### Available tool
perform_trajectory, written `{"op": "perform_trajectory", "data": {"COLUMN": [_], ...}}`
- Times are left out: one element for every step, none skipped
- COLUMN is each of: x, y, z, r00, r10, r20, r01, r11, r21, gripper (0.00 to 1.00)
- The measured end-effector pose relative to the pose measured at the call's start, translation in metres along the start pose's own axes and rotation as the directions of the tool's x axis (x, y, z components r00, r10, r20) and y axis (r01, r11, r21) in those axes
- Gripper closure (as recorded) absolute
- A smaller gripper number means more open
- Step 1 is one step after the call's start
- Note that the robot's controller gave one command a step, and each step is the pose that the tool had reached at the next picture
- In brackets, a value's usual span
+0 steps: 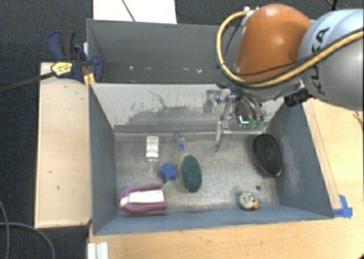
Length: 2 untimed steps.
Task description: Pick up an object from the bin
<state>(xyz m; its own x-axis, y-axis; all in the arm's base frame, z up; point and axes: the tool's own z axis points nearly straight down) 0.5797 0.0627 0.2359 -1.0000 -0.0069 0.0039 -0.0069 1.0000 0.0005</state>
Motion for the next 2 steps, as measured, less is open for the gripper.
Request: {"op": "perform_trajectory", "data": {"x": [0.06,0.038], "y": [0.046,0.011], "z": [0.136,0.167], "r00": [0.914,0.932], "r10": [-0.405,-0.363], "r20": [0.001,0.002], "r01": [0.405,0.363], "r11": [0.914,0.932], "r21": [0.0,0.002], "gripper": [0.0,0.0]}}
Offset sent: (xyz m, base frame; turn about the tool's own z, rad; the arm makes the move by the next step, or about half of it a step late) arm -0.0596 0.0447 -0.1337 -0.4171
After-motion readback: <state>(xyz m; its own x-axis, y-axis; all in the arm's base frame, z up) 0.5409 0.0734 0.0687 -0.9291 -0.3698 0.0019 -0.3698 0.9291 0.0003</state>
